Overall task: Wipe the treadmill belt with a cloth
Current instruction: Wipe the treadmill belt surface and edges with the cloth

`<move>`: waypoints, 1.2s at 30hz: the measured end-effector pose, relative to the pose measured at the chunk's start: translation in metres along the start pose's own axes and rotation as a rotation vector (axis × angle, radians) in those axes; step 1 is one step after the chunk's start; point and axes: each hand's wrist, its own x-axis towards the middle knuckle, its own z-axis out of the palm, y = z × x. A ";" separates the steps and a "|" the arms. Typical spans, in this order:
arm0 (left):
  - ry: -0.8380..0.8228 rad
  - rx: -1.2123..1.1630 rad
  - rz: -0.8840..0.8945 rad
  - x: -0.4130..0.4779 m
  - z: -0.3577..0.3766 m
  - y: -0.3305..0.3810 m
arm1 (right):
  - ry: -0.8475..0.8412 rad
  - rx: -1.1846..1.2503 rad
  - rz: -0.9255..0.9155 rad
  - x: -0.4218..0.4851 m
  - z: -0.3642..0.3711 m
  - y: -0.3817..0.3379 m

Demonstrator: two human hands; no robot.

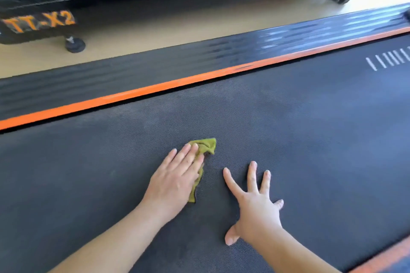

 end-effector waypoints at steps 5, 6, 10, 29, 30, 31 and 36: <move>-0.095 -0.090 -0.147 -0.012 -0.003 0.054 | 0.006 0.031 -0.003 0.000 0.004 0.006; -0.116 -0.072 -0.066 -0.026 -0.003 0.061 | 0.012 0.043 -0.006 -0.002 0.004 0.008; -0.251 0.029 0.220 -0.079 -0.017 0.059 | 0.112 0.060 -0.049 -0.012 0.009 0.018; -0.629 -0.011 -0.029 -0.090 -0.062 0.115 | -0.011 0.082 0.019 -0.052 0.058 0.034; -0.620 -0.022 0.081 -0.094 -0.057 0.119 | -0.009 0.083 0.015 -0.050 0.059 0.034; -0.612 -0.037 0.171 -0.098 -0.053 0.119 | -0.007 0.084 0.014 -0.050 0.060 0.035; -0.447 0.074 0.174 -0.090 -0.045 0.071 | 0.004 0.093 0.019 -0.048 0.062 0.036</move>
